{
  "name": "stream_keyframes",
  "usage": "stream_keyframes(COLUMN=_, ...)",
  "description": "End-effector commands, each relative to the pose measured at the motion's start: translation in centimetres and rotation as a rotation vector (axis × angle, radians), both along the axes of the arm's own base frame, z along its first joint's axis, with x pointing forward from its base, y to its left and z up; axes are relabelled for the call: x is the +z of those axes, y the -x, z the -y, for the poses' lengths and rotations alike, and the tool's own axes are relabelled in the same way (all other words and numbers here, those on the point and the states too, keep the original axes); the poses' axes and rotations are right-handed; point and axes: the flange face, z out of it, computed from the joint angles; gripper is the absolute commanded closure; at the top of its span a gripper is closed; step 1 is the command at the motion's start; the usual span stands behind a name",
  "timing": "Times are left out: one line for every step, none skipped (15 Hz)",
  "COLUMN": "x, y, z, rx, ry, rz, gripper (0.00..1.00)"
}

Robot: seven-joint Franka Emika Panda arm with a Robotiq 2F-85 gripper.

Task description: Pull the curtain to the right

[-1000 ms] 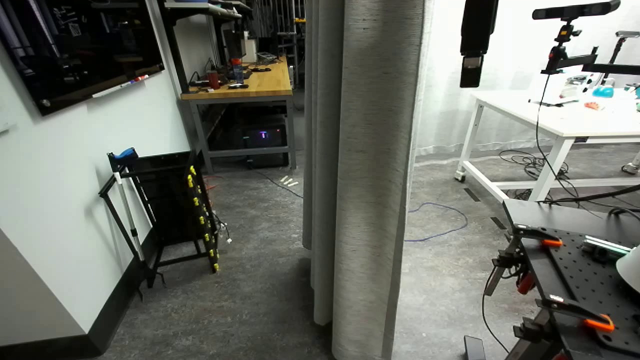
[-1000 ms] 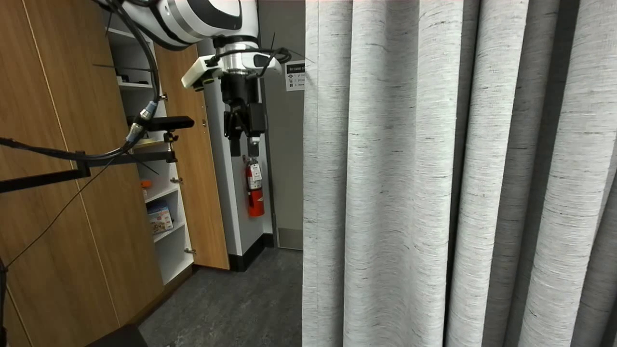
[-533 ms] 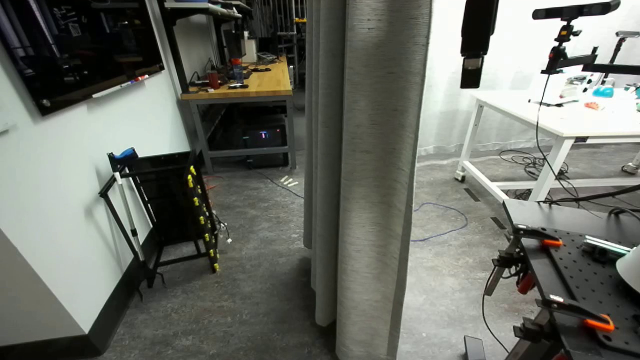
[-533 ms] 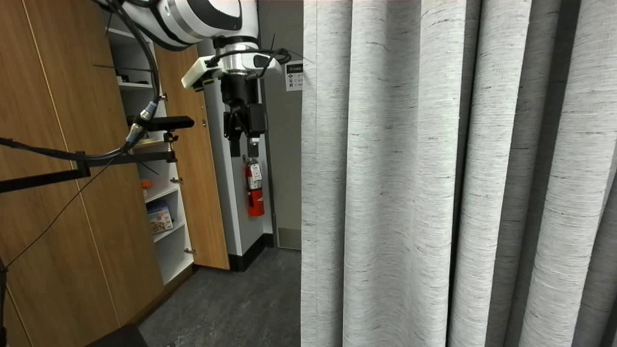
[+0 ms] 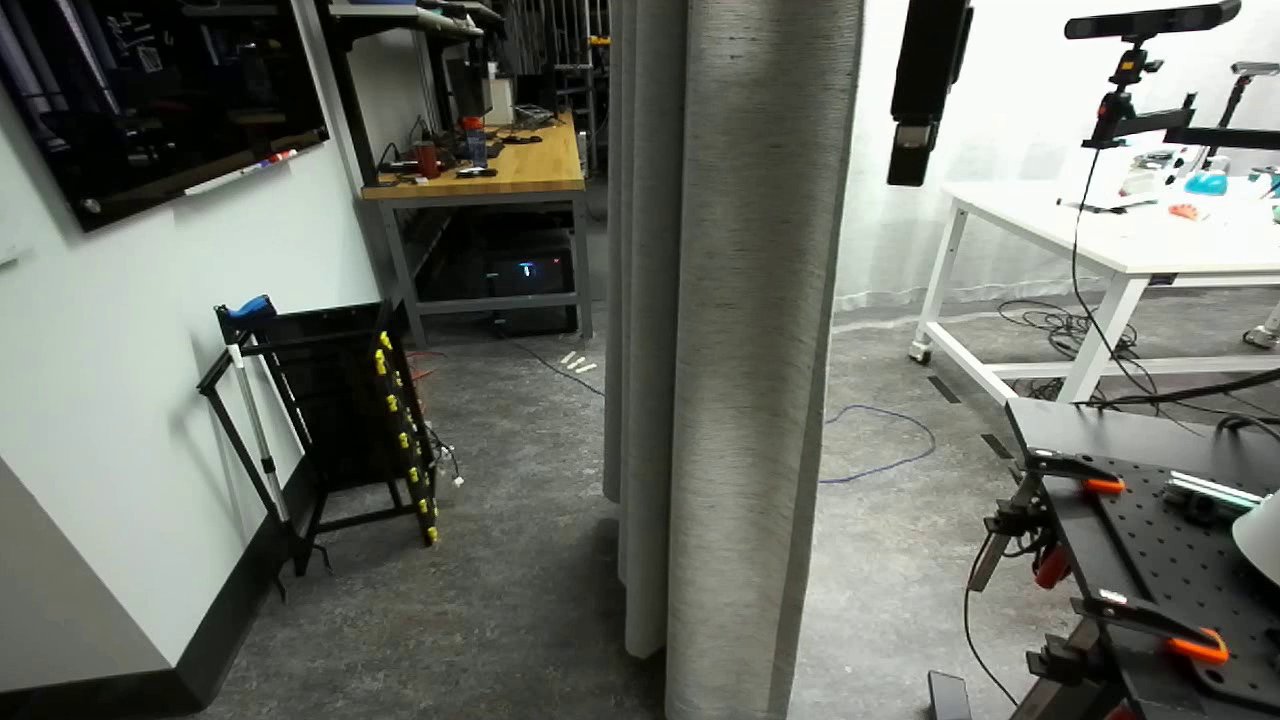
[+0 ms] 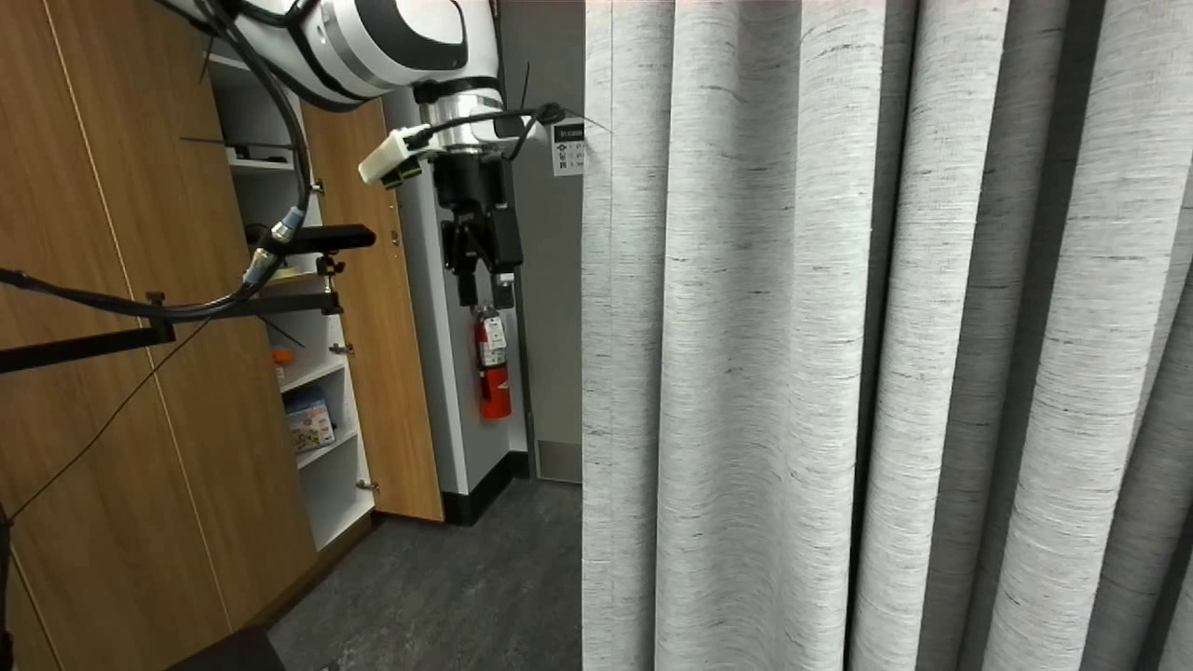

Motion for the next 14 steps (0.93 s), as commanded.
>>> stream_keyframes(x=0.3, y=1.2, z=0.8, rx=-0.022, ry=-0.007, rz=0.110, gripper=0.00)
stream_keyframes(x=0.2, y=1.5, z=1.1, rx=-0.021, ry=-0.002, rz=0.132, gripper=0.00)
stream_keyframes(x=0.1, y=1.7, z=1.6, rx=-0.022, ry=0.002, rz=0.153, gripper=0.00)
stream_keyframes(x=0.0, y=2.1, z=2.0, rx=-0.022, ry=0.008, rz=0.169, gripper=0.00)
stream_keyframes(x=-0.1, y=2.5, z=2.4, rx=-0.024, ry=0.014, rz=0.182, gripper=0.00)
stream_keyframes(x=-0.2, y=2.9, z=2.8, rx=-0.027, ry=0.019, rz=0.198, gripper=0.00)
stream_keyframes(x=-0.2, y=3.2, z=3.1, rx=-0.031, ry=0.020, rz=0.211, gripper=0.00)
stream_keyframes(x=-0.1, y=3.5, z=3.5, rx=-0.035, ry=0.017, rz=0.225, gripper=0.00)
stream_keyframes(x=0.0, y=3.7, z=3.7, rx=-0.037, ry=0.010, rz=0.251, gripper=0.00)
stream_keyframes(x=0.2, y=3.8, z=3.8, rx=-0.040, ry=0.006, rz=0.277, gripper=0.00)
stream_keyframes(x=0.4, y=3.8, z=3.9, rx=-0.042, ry=0.001, rz=0.303, gripper=0.00)
stream_keyframes(x=0.5, y=3.8, z=3.9, rx=-0.043, ry=-0.001, rz=0.325, gripper=0.00)
stream_keyframes(x=0.7, y=3.8, z=3.9, rx=-0.042, ry=-0.003, rz=0.343, gripper=0.00)
stream_keyframes(x=0.8, y=3.8, z=3.9, rx=-0.043, ry=-0.002, rz=0.357, gripper=0.00)
